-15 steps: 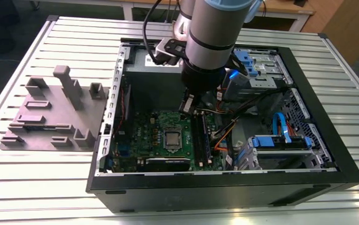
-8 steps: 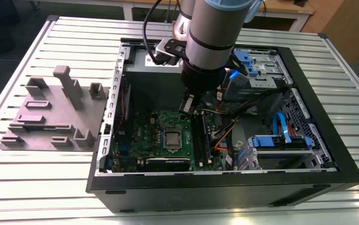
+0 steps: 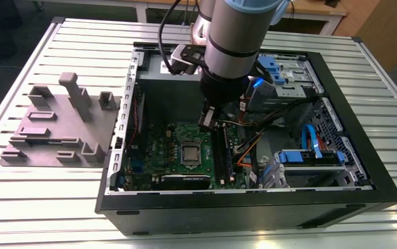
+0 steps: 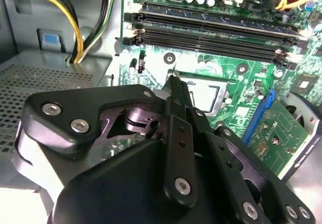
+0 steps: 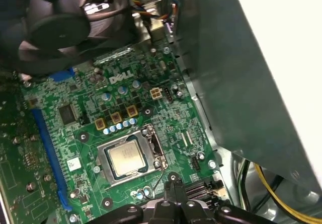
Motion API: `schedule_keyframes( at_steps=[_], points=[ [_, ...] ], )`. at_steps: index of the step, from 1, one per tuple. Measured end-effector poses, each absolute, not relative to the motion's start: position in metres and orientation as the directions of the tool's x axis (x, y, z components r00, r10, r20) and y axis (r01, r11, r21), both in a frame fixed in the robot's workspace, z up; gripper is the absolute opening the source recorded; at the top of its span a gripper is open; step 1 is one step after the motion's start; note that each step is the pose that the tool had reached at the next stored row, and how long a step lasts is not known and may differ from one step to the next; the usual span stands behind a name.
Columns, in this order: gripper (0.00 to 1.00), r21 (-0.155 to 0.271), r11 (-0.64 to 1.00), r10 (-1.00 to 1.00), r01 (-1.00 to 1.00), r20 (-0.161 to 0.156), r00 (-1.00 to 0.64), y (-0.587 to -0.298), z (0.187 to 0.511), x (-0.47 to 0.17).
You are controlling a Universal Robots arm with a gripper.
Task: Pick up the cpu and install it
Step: 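Install the first cpu locking lever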
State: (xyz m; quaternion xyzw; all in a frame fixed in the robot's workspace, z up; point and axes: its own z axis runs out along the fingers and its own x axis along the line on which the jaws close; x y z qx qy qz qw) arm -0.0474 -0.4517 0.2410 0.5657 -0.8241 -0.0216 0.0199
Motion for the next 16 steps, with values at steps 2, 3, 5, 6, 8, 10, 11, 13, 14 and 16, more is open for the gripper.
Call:
schedule_keyframes(
  at_steps=[2, 3, 5, 6, 8, 10, 11, 13, 14, 16],
  points=[
    [0.10, 0.058, 0.343, -0.939, -0.938, 0.008, -0.343, -0.4524, 0.2407, -0.0476],
    [0.10, 0.058, 0.341, -0.940, -0.938, 0.008, -0.341, -0.4538, 0.2408, -0.0476],
    [0.10, 0.058, 0.340, -0.940, -0.939, 0.008, -0.340, -0.4570, 0.2407, -0.0476],
    [0.10, 0.058, 0.339, -0.941, -0.939, 0.008, -0.340, -0.4582, 0.2408, -0.0476],
    [0.10, 0.058, 0.338, -0.941, -0.939, 0.008, -0.338, -0.4597, 0.2408, -0.0478],
    [0.10, 0.058, 0.326, -0.945, -0.943, 0.008, -0.326, -0.4603, 0.2407, -0.0485],
    [0.10, 0.058, 0.312, -0.950, -0.948, 0.008, -0.312, -0.4603, 0.2405, -0.0485],
    [0.10, 0.058, 0.283, -0.959, -0.957, 0.008, -0.283, -0.4604, 0.2403, -0.0487],
    [0.10, 0.058, 0.269, -0.963, -0.962, 0.009, -0.269, -0.4604, 0.2401, -0.0488],
    [0.10, 0.058, 0.248, -0.969, -0.967, 0.008, -0.248, -0.4609, 0.2400, -0.0491]
  ],
)
